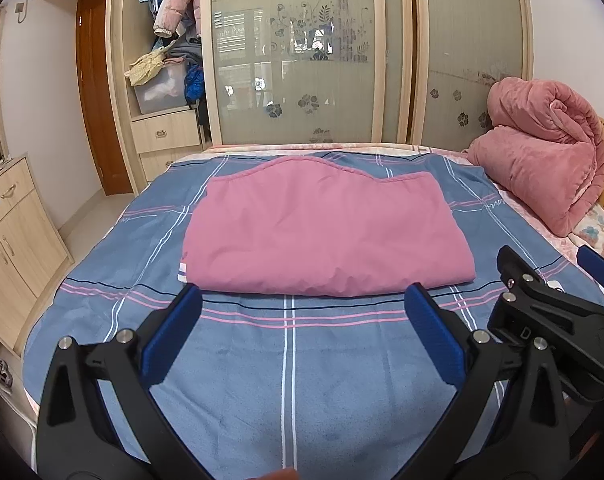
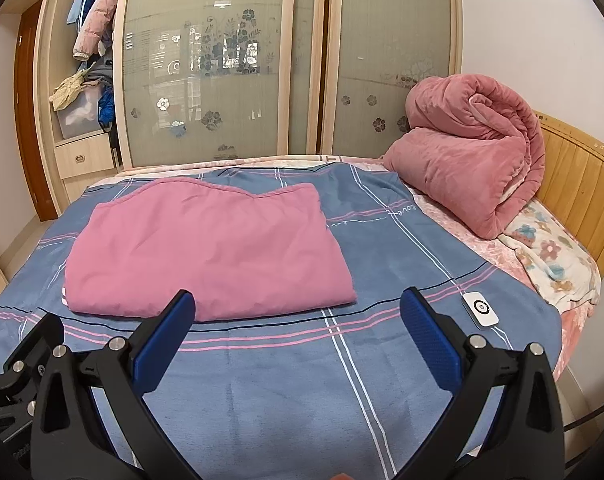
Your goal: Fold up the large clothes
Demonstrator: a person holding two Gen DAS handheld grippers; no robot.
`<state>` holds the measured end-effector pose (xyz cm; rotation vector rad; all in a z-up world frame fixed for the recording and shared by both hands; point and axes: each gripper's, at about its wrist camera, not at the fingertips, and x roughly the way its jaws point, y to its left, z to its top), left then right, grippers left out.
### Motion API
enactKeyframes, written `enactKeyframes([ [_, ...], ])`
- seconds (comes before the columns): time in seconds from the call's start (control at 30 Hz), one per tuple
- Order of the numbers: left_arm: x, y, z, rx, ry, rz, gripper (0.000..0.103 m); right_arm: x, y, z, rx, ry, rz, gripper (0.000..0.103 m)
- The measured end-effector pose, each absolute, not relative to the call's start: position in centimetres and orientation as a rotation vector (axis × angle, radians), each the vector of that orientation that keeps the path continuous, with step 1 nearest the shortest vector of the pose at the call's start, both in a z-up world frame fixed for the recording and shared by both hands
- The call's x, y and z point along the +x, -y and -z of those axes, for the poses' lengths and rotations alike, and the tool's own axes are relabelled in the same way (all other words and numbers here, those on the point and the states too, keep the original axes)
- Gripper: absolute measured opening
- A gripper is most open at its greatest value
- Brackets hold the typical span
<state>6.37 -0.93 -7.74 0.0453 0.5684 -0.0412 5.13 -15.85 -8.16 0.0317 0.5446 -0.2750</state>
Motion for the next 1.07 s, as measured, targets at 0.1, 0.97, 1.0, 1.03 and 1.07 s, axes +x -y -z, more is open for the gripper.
enactKeyframes([
  [0.1,6.5,0.9,7.9,0.043,-0.578,0.040,0.101,5.2,15.9,8.3,0.028,-0.546,0.274,0.102],
  [0.97,6.8,1.0,9.0,0.029,-0.605,0.084,0.101,5.5,16.3,9.2,0.021,-0.560,0.281,0.102],
  [1.0,6.9,1.1,9.1,0.027,-0.606,0.083,0.101,5.5,16.3,9.3,0.021,-0.561,0.279,0.102],
  [1.03,7.0,1.1,9.2,0.024,-0.609,0.083,0.101,5.6,16.2,9.4,0.020,-0.562,0.277,0.102],
  [1.07,7.0,1.1,9.2,0.023,-0.611,0.081,0.101,5.6,16.1,9.4,0.019,-0.563,0.276,0.102],
])
